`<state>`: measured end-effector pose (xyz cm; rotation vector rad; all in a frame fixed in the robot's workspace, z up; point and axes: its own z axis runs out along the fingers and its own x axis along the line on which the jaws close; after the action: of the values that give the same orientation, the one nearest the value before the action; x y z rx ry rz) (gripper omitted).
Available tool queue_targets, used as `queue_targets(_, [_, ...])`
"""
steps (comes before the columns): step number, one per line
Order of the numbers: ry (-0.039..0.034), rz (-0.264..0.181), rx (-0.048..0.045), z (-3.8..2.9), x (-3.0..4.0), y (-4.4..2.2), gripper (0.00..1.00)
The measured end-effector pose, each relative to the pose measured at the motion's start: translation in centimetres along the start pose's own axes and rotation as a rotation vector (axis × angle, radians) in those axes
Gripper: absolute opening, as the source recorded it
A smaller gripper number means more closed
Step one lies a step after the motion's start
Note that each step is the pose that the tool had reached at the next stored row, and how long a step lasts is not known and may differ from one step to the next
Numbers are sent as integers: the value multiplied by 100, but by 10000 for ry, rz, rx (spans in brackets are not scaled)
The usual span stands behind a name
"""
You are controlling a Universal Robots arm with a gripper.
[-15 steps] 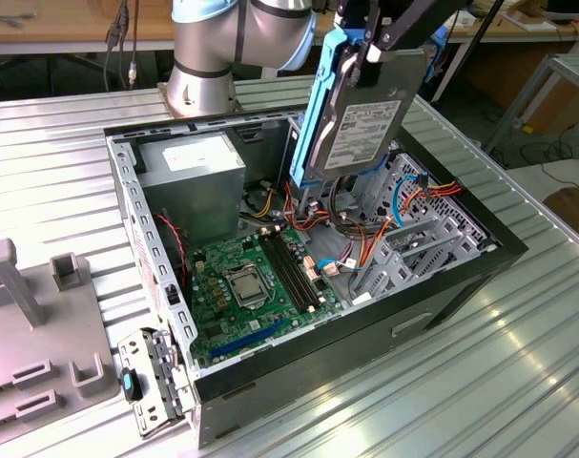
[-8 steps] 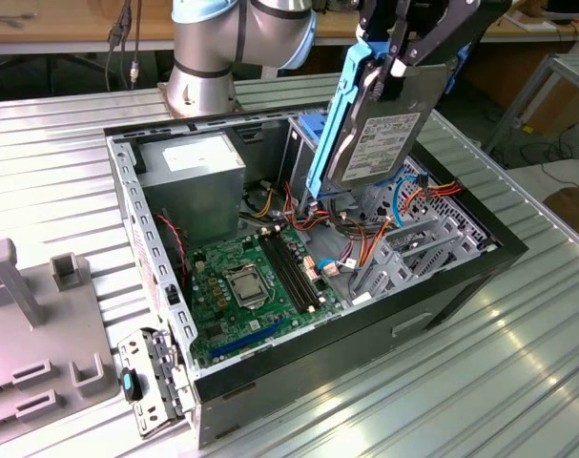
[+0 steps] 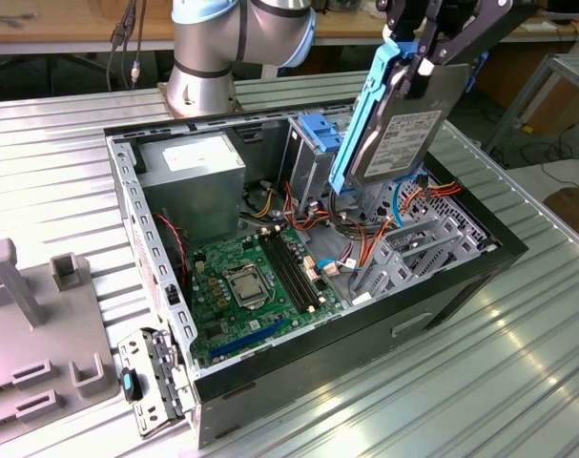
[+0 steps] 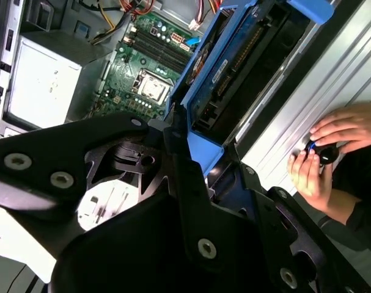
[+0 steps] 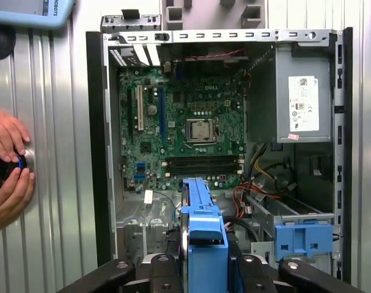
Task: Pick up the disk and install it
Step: 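Insert the disk into the insertion slot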
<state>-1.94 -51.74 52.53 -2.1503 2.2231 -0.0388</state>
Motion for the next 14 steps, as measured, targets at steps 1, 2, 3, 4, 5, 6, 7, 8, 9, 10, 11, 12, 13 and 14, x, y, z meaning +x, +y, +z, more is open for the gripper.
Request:
queue_targets(1, [1, -1, 0, 1, 3, -22, 37])
queue_targets(2, [0, -1, 0, 2, 11, -42, 37])
queue_targets(3, [1, -1, -1, 3, 23, -52, 37])
queue_targets(4, [1, 0, -1, 5, 56, -63, 37])
queue_targets(5, [3, 0, -1, 6, 84, -71, 37])
queue_targets(6, [5, 0, -1, 7, 107, -78, 37])
queue_targets(7, [13, -1, -1, 11, 156, -101, 37])
queue_targets(8, [12, -1, 0, 14, 160, -119, 37])
queue_targets(9, [13, -1, -1, 16, 161, -140, 37])
queue_targets(10, [14, -1, 0, 18, 161, -171, 37])
queue_targets(11, [13, -1, 0, 21, 161, -201, 37])
queue_targets(12, [13, 0, -1, 24, 160, -240, 37])
queue_targets(13, [14, 1, -1, 27, 159, -269, 37])
queue_targets(14, [13, 3, -1, 30, 158, -310, 37])
